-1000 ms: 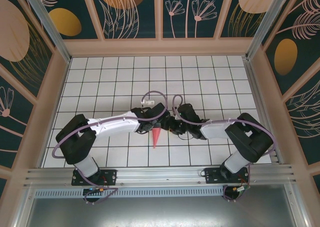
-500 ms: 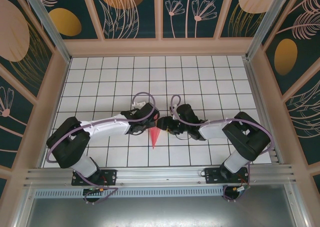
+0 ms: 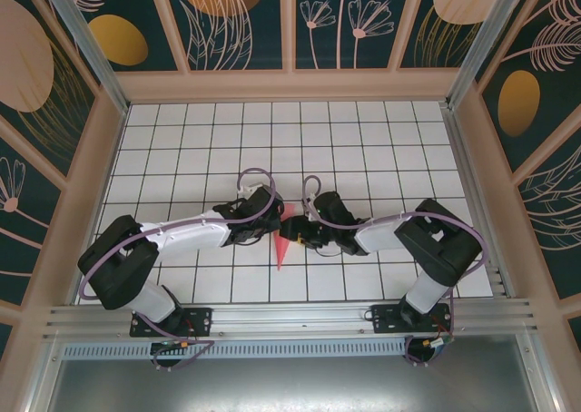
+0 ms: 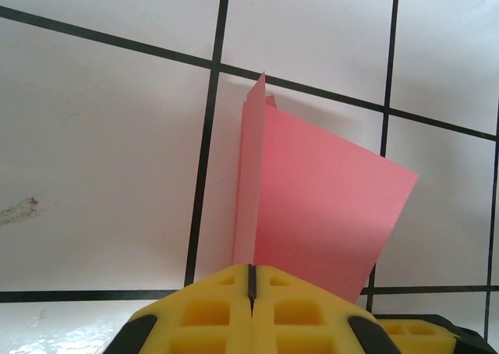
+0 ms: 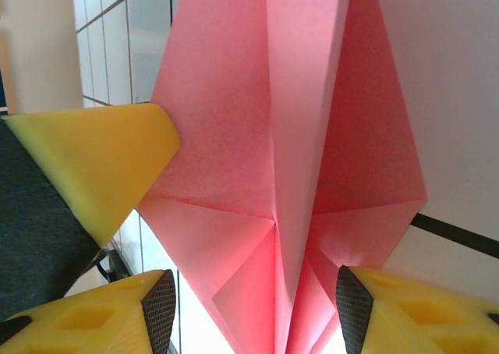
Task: Fold a paper plane with a square sheet of paper (pick it up from the middle)
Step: Move a paper plane to the center of the table.
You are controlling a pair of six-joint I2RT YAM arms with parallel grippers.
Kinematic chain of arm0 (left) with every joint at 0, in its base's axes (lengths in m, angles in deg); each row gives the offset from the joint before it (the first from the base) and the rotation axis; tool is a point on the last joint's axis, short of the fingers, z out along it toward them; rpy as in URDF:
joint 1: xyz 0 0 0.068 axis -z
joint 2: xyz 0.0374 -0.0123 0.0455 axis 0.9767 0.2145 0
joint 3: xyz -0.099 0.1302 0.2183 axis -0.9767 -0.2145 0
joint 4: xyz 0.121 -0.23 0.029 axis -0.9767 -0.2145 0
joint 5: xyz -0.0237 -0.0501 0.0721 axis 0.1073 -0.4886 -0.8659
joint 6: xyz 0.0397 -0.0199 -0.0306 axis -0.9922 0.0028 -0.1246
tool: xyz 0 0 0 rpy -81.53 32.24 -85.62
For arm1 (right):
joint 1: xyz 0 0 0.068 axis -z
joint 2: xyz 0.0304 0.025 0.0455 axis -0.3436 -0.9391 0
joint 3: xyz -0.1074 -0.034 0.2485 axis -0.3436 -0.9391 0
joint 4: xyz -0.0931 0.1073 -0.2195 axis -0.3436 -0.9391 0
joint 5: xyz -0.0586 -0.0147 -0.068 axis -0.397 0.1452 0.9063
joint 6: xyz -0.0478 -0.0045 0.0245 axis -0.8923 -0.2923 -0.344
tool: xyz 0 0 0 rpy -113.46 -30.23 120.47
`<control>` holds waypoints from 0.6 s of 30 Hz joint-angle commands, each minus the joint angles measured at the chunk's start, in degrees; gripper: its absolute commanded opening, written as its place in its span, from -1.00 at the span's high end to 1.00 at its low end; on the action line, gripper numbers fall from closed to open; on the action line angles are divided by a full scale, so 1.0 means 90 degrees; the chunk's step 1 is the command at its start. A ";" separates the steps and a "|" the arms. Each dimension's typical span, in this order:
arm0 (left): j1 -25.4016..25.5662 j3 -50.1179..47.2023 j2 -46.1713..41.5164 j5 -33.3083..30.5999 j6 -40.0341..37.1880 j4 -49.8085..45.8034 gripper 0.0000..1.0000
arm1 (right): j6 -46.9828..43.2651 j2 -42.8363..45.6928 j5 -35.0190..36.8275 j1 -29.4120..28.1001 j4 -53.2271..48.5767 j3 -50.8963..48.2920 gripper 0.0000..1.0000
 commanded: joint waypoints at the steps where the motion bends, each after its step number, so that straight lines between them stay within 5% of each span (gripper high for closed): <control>1: -0.0039 -0.0053 -0.0108 0.0062 0.0073 0.0109 0.90 | -0.0005 -0.0113 -0.0100 -0.0085 0.0004 0.0163 -0.19; 11: -0.0048 -0.0081 -0.0107 0.0068 0.0131 0.0098 0.90 | -0.0063 -0.0103 0.0035 -0.0240 -0.0197 0.0255 -0.17; 18: -0.0050 -0.0101 -0.0133 0.0049 0.0146 0.0101 0.90 | -0.0101 -0.0284 0.0280 -0.0309 -0.0621 0.0481 0.05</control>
